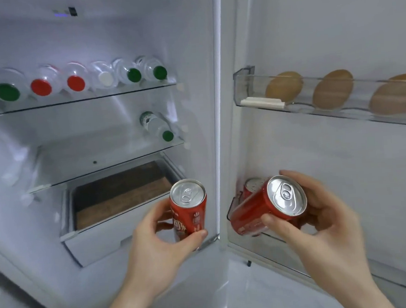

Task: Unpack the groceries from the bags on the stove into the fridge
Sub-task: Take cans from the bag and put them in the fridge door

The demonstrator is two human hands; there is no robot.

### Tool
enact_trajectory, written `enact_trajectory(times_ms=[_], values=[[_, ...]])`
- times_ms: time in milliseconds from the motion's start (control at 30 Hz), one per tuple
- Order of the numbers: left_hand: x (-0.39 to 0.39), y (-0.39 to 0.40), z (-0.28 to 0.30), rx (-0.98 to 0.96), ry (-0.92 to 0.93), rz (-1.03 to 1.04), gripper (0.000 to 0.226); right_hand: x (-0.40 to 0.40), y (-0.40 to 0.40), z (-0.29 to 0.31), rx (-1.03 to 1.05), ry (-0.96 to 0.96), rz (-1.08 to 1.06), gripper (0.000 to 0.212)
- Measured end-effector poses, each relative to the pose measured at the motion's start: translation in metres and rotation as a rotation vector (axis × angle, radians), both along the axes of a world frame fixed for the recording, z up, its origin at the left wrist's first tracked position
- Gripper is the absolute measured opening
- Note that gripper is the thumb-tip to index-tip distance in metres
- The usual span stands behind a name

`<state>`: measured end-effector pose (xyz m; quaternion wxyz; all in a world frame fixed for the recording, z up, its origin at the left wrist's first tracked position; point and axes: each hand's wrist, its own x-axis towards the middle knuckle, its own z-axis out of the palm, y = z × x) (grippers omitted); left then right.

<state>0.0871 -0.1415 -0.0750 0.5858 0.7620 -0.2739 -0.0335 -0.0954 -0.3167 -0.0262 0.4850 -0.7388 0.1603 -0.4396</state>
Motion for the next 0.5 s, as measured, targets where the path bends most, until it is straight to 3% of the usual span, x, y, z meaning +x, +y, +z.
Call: enact_trajectory(times_ms=[200, 500], values=[[-0.010, -0.023, 0.007, -0.038, 0.003, -0.046, 0.073, -0.022, -0.031, 0.013, -0.040, -0.003, -0.118, 0.061], [-0.030, -0.033, 0.012, -0.049, -0.025, -0.038, 0.070, -0.017, -0.078, -0.018, -0.076, 0.260, -0.119, 0.053]])
